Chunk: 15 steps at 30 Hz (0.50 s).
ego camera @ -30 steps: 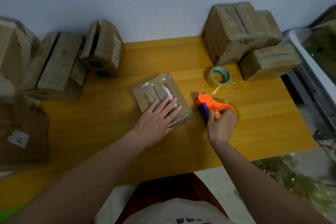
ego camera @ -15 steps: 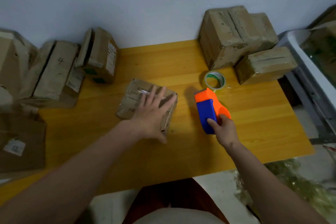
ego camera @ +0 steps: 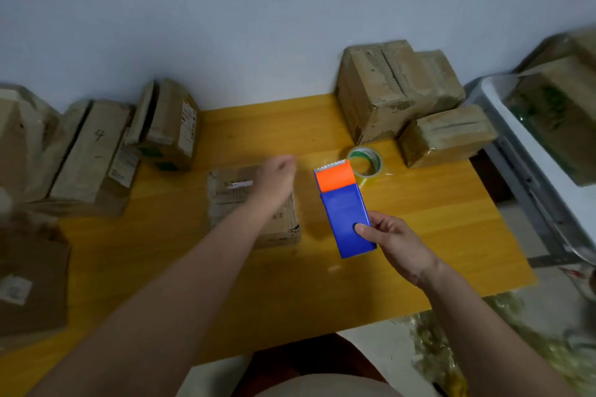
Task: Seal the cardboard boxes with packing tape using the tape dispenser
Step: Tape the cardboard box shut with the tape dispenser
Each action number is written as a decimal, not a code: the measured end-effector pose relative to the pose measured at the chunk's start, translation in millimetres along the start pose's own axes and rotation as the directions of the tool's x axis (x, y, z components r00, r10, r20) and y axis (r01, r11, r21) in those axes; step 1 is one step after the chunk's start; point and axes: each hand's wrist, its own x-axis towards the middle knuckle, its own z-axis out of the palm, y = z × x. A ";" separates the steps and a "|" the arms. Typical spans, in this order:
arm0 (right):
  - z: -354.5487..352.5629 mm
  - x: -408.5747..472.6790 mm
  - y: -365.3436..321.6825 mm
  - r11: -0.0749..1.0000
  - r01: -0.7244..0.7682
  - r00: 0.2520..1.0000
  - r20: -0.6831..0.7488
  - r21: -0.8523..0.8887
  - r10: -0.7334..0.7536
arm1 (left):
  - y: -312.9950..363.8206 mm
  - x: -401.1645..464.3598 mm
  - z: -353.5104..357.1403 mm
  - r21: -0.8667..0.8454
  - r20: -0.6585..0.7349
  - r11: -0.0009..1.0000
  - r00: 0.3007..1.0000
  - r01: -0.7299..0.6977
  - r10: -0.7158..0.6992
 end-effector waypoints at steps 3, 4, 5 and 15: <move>-0.9 -1.6 -2.6 1.000 -0.010 1.000 0.017 0.018 0.009 | 20.1 4.5 -3.5 -0.170 0.198 0.976 0.975 0.136 -0.101; -1.3 -2.2 -2.8 1.000 -0.009 1.000 0.024 0.019 0.009 | 21.5 6.1 -4.1 -0.165 0.234 0.974 0.966 0.152 -0.111; -1.8 -2.8 -3.1 1.000 -0.010 0.999 0.034 0.015 0.010 | 20.3 7.2 -4.5 -0.163 0.272 0.972 0.954 0.171 -0.122; 9.5 -3.2 -18.1 0.995 -0.089 0.996 -0.005 -0.036 0.089 | 7.1 14.5 6.3 -0.282 0.322 0.914 0.926 0.291 -0.195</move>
